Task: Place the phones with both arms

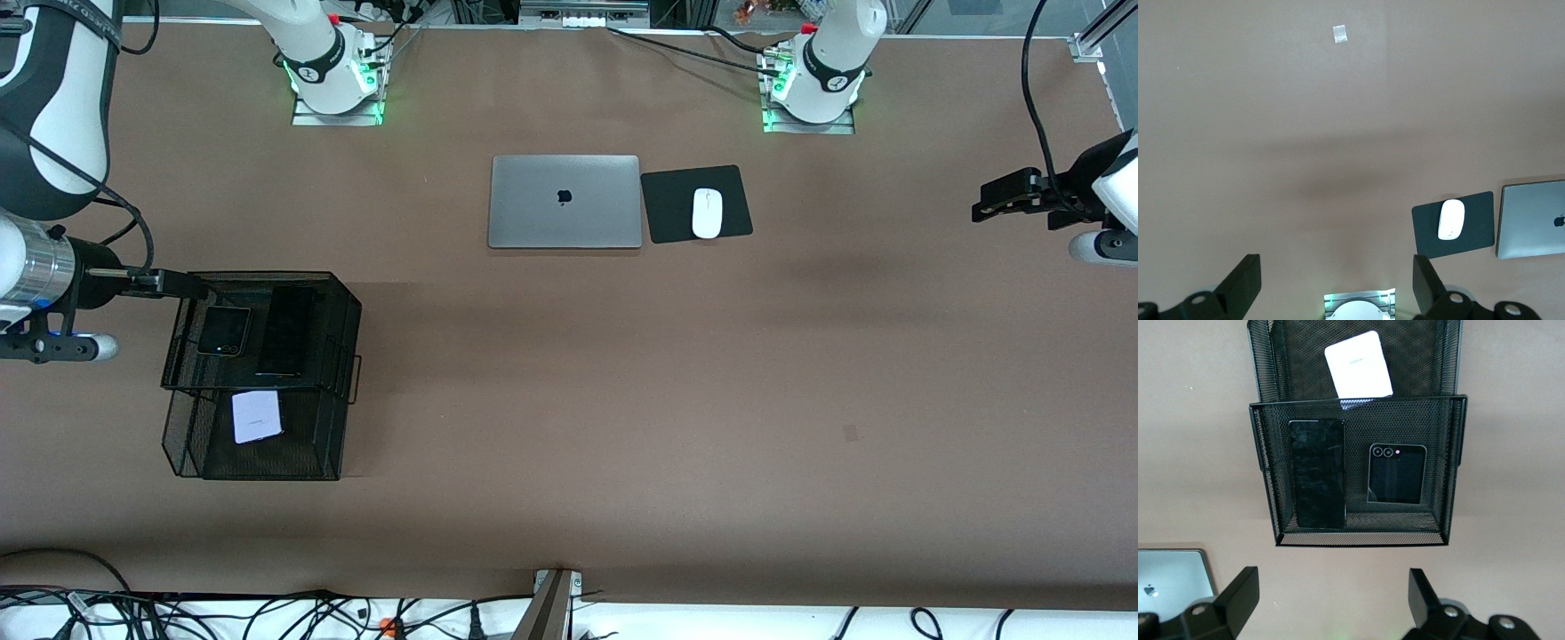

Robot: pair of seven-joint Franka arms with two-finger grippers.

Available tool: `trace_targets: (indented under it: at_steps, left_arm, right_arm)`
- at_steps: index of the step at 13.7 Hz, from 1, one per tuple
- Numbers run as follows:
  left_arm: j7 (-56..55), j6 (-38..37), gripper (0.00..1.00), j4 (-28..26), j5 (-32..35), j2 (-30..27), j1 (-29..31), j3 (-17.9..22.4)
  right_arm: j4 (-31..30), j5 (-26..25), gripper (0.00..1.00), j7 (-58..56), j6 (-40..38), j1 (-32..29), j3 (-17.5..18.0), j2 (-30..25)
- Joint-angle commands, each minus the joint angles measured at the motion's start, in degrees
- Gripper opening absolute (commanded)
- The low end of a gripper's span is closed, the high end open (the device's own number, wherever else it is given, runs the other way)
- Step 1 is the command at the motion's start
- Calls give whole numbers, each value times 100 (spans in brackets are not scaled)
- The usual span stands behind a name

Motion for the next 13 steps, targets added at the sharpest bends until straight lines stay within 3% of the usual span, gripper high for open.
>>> trace_targets:
  at_steps: [1, 2, 5, 6, 13]
  left_arm:
    - [55, -71, 100, -63, -57, -106, 26, 0]
    - [55, -71, 100, -63, -57, -106, 26, 0]
    - [55, -71, 100, -63, -57, -106, 26, 0]
    - [55, -71, 100, -63, -57, -106, 26, 0]
    - [55, -71, 100, -63, -57, -115, 26, 0]
  right_arm:
    - [-345, -626, 99, 501, 197, -1346, 1825, -558]
    - [-537, -671, 99, 502, 389, -1567, 2039, -689]
    - [-2177, -907, 99, 467, 1783, -2087, 2645, -1653]
    - [-2382, -987, 99, 458, 1954, -2114, 2743, -1770]
    - [-2253, -1093, 99, 669, 1955, -2150, 2779, -1754]
